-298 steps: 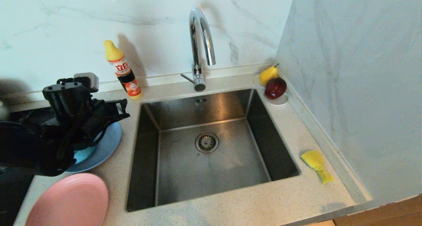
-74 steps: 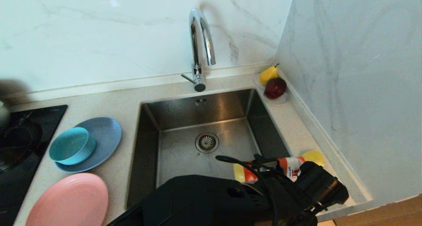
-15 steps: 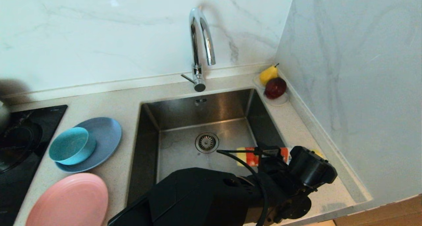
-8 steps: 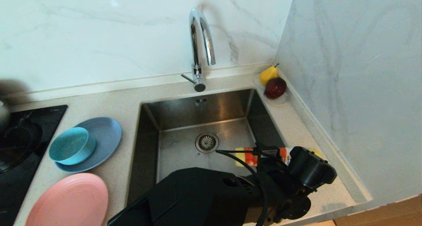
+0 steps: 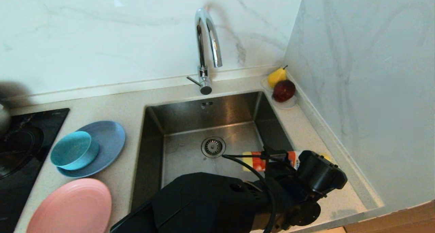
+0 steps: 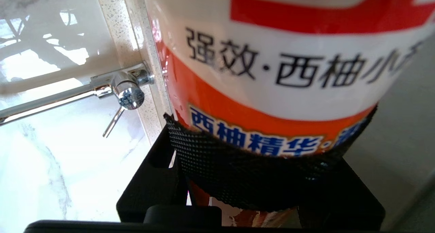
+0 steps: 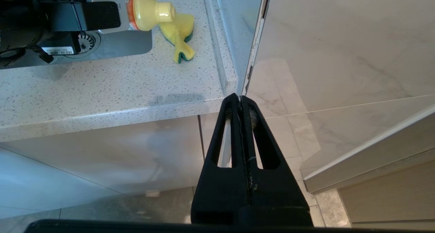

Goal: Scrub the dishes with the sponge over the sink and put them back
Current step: Place the dish soap on the table

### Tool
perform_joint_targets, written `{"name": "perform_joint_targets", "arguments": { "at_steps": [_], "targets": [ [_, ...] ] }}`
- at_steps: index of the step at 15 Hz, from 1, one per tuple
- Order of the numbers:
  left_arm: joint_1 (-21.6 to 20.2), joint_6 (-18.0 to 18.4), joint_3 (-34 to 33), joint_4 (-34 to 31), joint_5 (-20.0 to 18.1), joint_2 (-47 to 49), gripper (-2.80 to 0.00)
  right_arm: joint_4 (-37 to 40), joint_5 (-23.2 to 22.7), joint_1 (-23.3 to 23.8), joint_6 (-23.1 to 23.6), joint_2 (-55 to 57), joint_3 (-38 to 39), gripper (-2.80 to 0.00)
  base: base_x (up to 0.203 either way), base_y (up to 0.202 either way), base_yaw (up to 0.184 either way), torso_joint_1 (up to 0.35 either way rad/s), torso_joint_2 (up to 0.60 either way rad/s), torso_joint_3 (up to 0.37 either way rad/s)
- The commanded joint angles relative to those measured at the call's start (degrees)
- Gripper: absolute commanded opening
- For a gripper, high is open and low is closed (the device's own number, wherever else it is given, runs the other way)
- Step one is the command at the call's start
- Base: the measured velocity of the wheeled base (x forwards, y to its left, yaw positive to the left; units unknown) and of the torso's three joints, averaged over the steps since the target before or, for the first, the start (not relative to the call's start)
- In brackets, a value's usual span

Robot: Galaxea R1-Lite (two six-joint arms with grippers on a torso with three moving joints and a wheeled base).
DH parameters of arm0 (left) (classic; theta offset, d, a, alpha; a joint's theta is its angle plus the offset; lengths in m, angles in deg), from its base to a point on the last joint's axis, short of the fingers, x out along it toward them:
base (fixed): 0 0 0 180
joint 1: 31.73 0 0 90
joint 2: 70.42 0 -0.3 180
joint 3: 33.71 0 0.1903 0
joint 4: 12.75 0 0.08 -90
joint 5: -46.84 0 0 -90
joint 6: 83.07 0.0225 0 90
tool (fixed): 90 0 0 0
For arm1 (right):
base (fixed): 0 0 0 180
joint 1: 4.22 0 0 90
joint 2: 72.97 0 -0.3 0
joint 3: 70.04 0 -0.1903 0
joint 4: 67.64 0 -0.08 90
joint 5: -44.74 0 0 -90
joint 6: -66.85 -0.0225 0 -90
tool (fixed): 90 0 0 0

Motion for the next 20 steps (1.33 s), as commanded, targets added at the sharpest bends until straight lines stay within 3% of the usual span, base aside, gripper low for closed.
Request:
{"name": "perform_joint_targets", "arguments": {
  "at_steps": [1, 16, 20],
  "targets": [
    [0.02, 0.43, -0.09, -0.65, 0.31, -0.24, -2.80, -0.03, 0.00, 0.00, 0.00, -0.01, 0.00, -2.80, 0.000, 0.000, 0.000, 0.000, 0.00, 0.000],
    [0.12, 0.00, -0.09, 0.40, 0.31, 0.26, -2.80, -0.03, 0.00, 0.00, 0.00, -0.01, 0.00, -2.80, 0.000, 0.000, 0.000, 0.000, 0.00, 0.000],
    [0.11, -3.30, -0.09, 3.43, -0.31, -1.14, -2.80, -0.03, 0.00, 0.00, 0.00, -0.01, 0.00, -2.80, 0.000, 0.000, 0.000, 0.000, 0.00, 0.000]
  ]
}}
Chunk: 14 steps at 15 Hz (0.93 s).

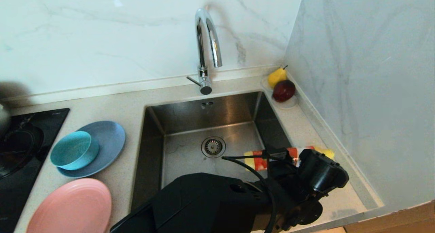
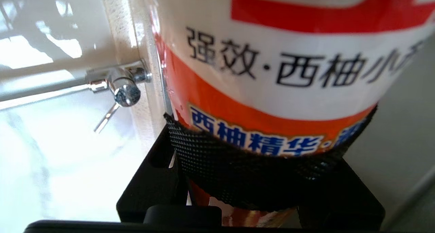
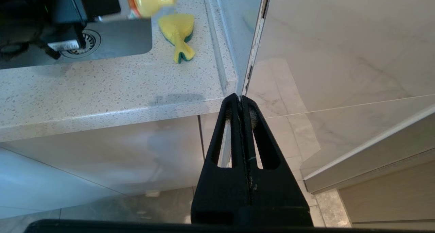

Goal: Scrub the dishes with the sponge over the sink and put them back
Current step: Place the dish soap on the table

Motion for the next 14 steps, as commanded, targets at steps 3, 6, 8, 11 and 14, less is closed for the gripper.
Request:
{"name": "perform_joint_targets", "arguments": {
  "at_steps": [3, 6, 8, 11, 14],
  "targets": [
    [-0.05, -4.77, -0.14, 0.53, -0.04, -5.29, -2.80, 0.00, 0.00, 0.00, 0.00, -0.01, 0.00, -2.80, 0.000, 0.000, 0.000, 0.000, 0.00, 0.000],
    [-0.13, -12.52, -0.19, -0.13, -0.51, -9.58, -2.80, 0.00, 0.00, 0.00, 0.00, -0.01, 0.00, -2.80, 0.000, 0.000, 0.000, 0.000, 0.00, 0.000],
    [-0.11, -17.55, -0.08, -0.29, -2.43, -12.22, -2.80, 0.00, 0.00, 0.00, 0.00, -0.01, 0.00, -2.80, 0.000, 0.000, 0.000, 0.000, 0.00, 0.000],
    [-0.25, -21.95, 0.02, -0.22, -5.98, -17.30, -2.80, 0.00, 0.00, 0.00, 0.00, -0.01, 0.00, -2.80, 0.000, 0.000, 0.000, 0.000, 0.00, 0.000],
    [-0.77, -28.33, 0.07, 0.02, -13.71, -22.87, -2.80, 0.00, 0.00, 0.00, 0.00, -0.01, 0.00, -2.80, 0.000, 0.000, 0.000, 0.000, 0.00, 0.000]
  ]
}}
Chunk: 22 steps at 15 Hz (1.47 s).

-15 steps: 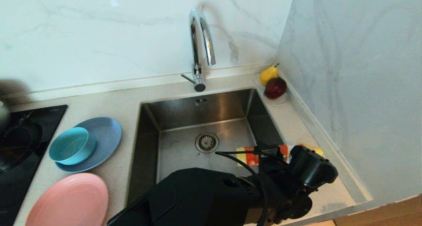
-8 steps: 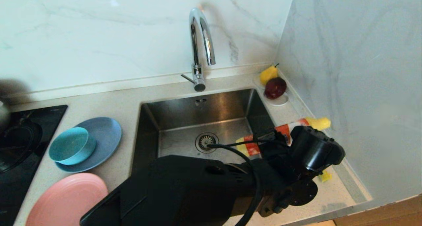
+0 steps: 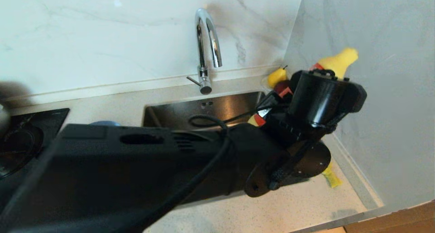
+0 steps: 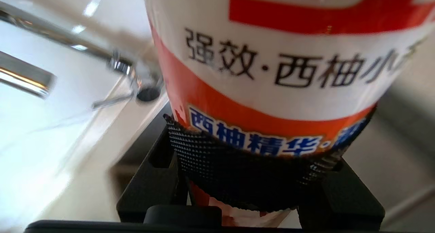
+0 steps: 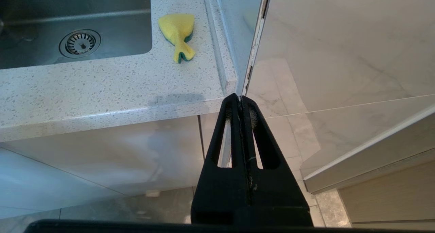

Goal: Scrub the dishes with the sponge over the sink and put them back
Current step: Place the dish soap on the table

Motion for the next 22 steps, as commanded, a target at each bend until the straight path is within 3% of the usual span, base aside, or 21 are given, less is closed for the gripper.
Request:
{"name": "perform_joint_targets", "arguments": {
  "at_steps": [1, 7, 10, 14, 18, 22],
  "targets": [
    [-0.34, -3.71, 0.08, 0.51, -3.58, -6.18, -2.80, -0.02, 0.00, 0.00, 0.00, -0.01, 0.00, -2.80, 0.000, 0.000, 0.000, 0.000, 0.00, 0.000],
    [-3.53, -8.16, 0.11, 0.72, -14.55, -14.26, -2.80, -0.02, 0.00, 0.00, 0.00, -0.01, 0.00, -2.80, 0.000, 0.000, 0.000, 0.000, 0.00, 0.000],
    [-4.76, -11.79, 0.11, 0.83, -17.16, -16.96, -2.80, -0.02, 0.00, 0.00, 0.00, -0.01, 0.00, -2.80, 0.000, 0.000, 0.000, 0.000, 0.00, 0.000],
    [-5.27, -12.38, 0.11, 1.80, -18.59, -20.73, -2.80, -0.02, 0.00, 0.00, 0.00, -0.01, 0.00, -2.80, 0.000, 0.000, 0.000, 0.000, 0.00, 0.000],
    [-8.72, -14.25, -0.15, 4.32, -18.37, -26.00, -2.80, -0.02, 0.00, 0.00, 0.00, -0.01, 0.00, -2.80, 0.000, 0.000, 0.000, 0.000, 0.00, 0.000],
    [-17.83, -15.71, -0.24, 3.91, -18.54, -31.62, -2.80, -0.02, 0.00, 0.00, 0.00, -0.01, 0.00, -2.80, 0.000, 0.000, 0.000, 0.000, 0.00, 0.000]
  ]
}}
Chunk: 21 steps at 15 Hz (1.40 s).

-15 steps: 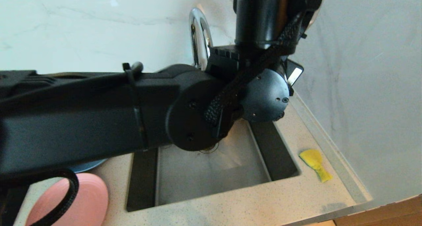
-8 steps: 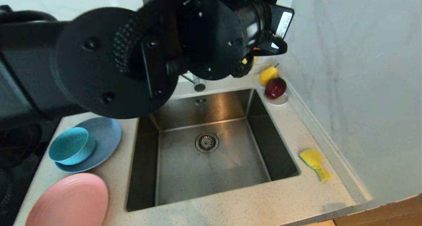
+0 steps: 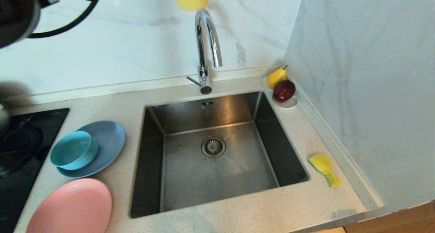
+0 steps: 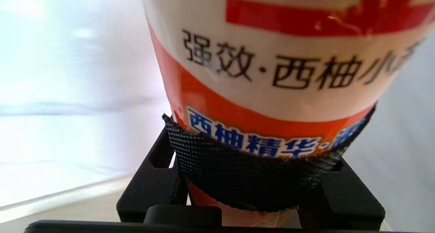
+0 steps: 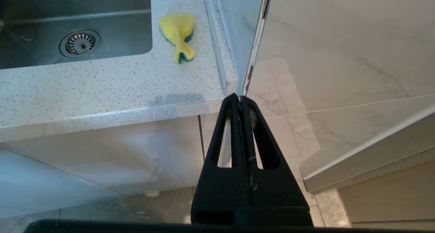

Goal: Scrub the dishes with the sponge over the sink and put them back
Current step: Place the dish soap on the table

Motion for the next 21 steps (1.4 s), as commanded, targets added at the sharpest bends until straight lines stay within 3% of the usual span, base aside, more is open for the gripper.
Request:
{"name": "perform_joint_targets", "arguments": {
  "at_steps": [1, 6, 10, 13, 17, 19, 21],
  "targets": [
    [-7.27, 0.03, -0.02, 0.16, 0.10, -4.48, -2.80, -0.04, 0.00, 0.00, 0.00, -0.01, 0.00, -2.80, 0.000, 0.000, 0.000, 0.000, 0.00, 0.000],
    [-27.53, -3.22, -2.62, -1.02, -1.02, -10.07, -2.80, -0.04, -0.08, 0.00, 0.00, -0.01, 0.00, -2.80, 0.000, 0.000, 0.000, 0.000, 0.00, 0.000],
    [-43.72, -11.54, -9.82, -1.25, -3.92, -11.06, -2.80, -0.04, 0.00, 0.00, 0.00, -0.01, 0.00, -2.80, 0.000, 0.000, 0.000, 0.000, 0.00, 0.000],
    [-50.88, -16.08, -11.68, -1.32, -4.60, -10.22, -2.80, -0.04, 0.00, 0.00, 0.00, -0.01, 0.00, -2.80, 0.000, 0.000, 0.000, 0.000, 0.00, 0.000],
    [-57.46, -17.68, -14.86, -0.97, -4.20, -6.92, -2.80, -0.04, 0.00, 0.00, 0.00, -0.01, 0.00, -2.80, 0.000, 0.000, 0.000, 0.000, 0.00, 0.000],
    [-58.63, -19.88, -16.79, -0.83, -3.40, -4.05, -2.80, -0.04, 0.00, 0.00, 0.00, -0.01, 0.00, -2.80, 0.000, 0.000, 0.000, 0.000, 0.00, 0.000],
    [-58.90, -22.50, -17.07, 0.35, -0.16, -0.58, -2.80, -0.04, 0.00, 0.00, 0.00, -0.01, 0.00, -2.80, 0.000, 0.000, 0.000, 0.000, 0.00, 0.000]
  ]
}}
